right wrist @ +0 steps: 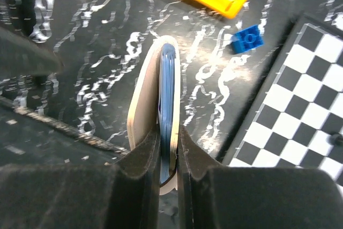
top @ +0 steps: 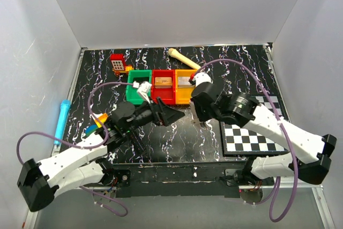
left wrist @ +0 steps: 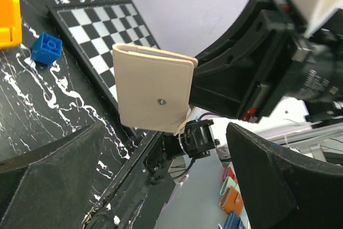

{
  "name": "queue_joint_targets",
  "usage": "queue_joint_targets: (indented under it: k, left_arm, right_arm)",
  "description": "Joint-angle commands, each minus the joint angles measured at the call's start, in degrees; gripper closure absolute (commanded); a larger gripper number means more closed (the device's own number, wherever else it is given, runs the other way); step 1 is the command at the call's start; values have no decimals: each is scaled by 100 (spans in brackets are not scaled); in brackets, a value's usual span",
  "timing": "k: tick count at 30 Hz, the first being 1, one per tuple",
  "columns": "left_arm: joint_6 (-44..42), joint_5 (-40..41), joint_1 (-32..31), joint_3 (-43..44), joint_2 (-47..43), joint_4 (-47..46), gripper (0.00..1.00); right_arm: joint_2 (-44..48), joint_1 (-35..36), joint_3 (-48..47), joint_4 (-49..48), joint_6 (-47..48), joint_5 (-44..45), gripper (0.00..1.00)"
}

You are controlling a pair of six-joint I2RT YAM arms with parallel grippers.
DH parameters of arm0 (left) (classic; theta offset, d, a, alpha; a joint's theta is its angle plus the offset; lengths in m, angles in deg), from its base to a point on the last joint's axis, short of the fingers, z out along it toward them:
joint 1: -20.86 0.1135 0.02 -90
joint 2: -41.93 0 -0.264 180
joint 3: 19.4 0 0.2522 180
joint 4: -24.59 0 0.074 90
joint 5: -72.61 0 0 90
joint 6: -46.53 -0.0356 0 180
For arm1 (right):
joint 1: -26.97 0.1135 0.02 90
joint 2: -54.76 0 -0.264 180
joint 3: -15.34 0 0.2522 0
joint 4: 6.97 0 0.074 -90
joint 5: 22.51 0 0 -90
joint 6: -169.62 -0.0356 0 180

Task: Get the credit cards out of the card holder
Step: Open the card holder at the center of the board.

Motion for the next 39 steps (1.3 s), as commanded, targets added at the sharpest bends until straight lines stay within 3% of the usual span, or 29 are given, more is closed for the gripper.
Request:
queue_joint_targets:
  k: [1, 6, 15, 21, 31, 39]
  left_arm:
    - [-246, 1274, -640, 637, 633, 559, 2]
    - [332, 2014, -808, 683, 774, 1070, 2]
    - [869, 2129, -816, 647, 669, 1080, 2]
    - [563, 1883, -957, 831, 906, 781, 2]
    - [175, 2278, -1414, 1095, 1240, 1017, 2]
    - [237, 2674, -1432, 1095, 1276, 1571, 29]
  right_arm:
    - [-382, 342, -501, 633, -49, 1740, 99]
    - [-199, 343, -186, 274, 3, 1593, 99]
    - [-286, 334, 43, -7, -551, 1093, 99]
    - [-295, 325, 131, -394, -736, 459, 99]
    - [-286, 325, 96, -376, -815, 345, 99]
    - [-111, 316, 113, -438, -824, 213, 99]
